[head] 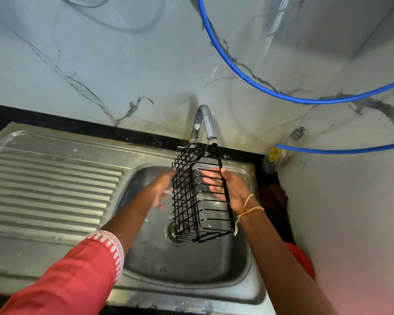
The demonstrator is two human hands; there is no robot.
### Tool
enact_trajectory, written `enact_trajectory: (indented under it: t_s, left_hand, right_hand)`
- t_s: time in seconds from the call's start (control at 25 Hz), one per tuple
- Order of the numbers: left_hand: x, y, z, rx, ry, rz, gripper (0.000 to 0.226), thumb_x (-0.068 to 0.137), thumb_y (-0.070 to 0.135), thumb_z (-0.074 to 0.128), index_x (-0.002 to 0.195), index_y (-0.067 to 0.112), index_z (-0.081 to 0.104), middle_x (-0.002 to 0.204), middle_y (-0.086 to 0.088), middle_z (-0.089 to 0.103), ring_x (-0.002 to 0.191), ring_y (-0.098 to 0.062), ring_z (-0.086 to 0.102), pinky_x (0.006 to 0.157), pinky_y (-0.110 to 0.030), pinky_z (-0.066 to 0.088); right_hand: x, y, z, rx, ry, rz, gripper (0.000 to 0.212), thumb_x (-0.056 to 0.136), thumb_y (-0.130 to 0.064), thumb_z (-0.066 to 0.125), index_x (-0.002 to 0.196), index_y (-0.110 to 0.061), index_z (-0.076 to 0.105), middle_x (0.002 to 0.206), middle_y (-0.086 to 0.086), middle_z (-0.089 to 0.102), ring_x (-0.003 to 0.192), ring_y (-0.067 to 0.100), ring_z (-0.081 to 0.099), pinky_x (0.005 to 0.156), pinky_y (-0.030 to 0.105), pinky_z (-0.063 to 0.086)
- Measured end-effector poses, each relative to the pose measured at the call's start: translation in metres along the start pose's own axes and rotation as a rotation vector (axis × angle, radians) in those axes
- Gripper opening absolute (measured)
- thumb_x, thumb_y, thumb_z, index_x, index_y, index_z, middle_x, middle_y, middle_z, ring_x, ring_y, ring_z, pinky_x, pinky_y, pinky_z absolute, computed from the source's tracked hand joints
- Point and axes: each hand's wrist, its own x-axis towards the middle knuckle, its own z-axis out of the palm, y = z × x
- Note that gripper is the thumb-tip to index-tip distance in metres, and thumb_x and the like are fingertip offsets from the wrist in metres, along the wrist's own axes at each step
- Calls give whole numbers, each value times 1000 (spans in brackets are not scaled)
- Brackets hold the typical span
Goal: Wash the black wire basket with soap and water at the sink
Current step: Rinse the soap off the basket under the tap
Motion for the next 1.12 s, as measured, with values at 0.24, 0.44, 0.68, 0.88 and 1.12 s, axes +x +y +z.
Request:
enact_trajectory:
  t_s: [0.24,0.44,0.68,0.88,1.12]
  left_hand:
    - [-1,-27,-2,-290,-199,-114,91,52,70,78,117,8,59,96,-15,68,79,-31,69,73,-46,55]
    - [-7,16,0,-79,-102,-16,64,62,69,69,87,11,57,75,-6,50,64,-19,47,61,-27,41]
    - [-13,69,-4,100,-119,-167,57,74,72,43,65,16,42,59,-1,40,51,-11,36,44,-15,32]
    - [7,63,4,34,9,-174,75,76,79,48,94,7,47,66,-6,39,47,-8,34,38,-14,39]
    - [28,56,43,-625,42,31,42,89,24,66,121,3,49,103,-19,56,80,-29,68,68,-35,60]
  right_hand:
    - [19,32,-32,496,144,18,7,73,-15,69,79,-15,72,52,-6,62,39,7,55,42,14,43]
    - [43,29,-29,353,360,287,40,95,-30,31,64,-12,49,44,0,47,28,8,41,33,10,33]
    - [58,18,-26,544,311,574,9,74,-17,45,69,-16,38,73,-12,27,29,12,36,26,15,30]
    - [66,34,-26,826,412,748,14,67,-19,46,60,-15,35,66,-1,39,33,11,34,22,15,25]
    - [88,46,-24,1046,588,671,10,81,-25,46,75,-25,38,98,-14,44,32,13,31,27,12,28]
